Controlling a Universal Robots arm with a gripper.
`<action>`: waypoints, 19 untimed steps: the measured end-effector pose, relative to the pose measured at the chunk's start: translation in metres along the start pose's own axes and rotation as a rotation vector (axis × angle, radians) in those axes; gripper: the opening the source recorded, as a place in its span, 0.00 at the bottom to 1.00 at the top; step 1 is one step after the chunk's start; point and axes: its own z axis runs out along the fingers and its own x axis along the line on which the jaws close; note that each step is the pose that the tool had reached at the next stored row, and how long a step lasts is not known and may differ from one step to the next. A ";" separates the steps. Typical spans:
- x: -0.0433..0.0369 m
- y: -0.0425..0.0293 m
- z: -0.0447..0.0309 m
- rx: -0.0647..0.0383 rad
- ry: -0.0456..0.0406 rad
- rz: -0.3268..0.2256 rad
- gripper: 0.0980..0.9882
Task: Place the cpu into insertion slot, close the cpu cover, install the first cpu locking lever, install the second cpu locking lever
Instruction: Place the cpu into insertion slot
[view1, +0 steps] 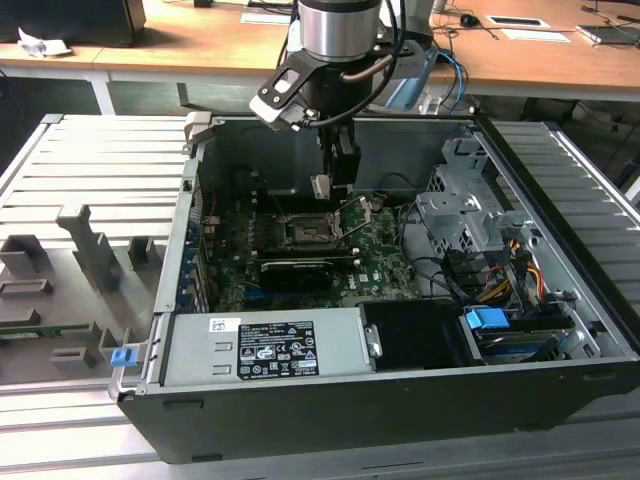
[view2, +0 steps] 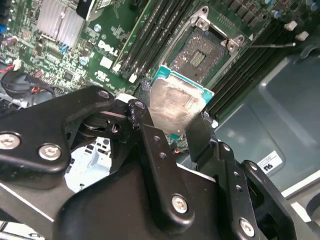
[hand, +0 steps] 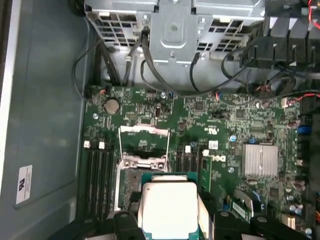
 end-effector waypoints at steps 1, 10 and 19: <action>0.0002 -0.0015 0.0019 0.000 -0.0001 0.000 0.48; 0.0050 -0.0143 0.0304 -0.001 -0.0040 0.045 0.48; 0.0126 -0.0206 0.0602 0.000 -0.0038 0.041 0.48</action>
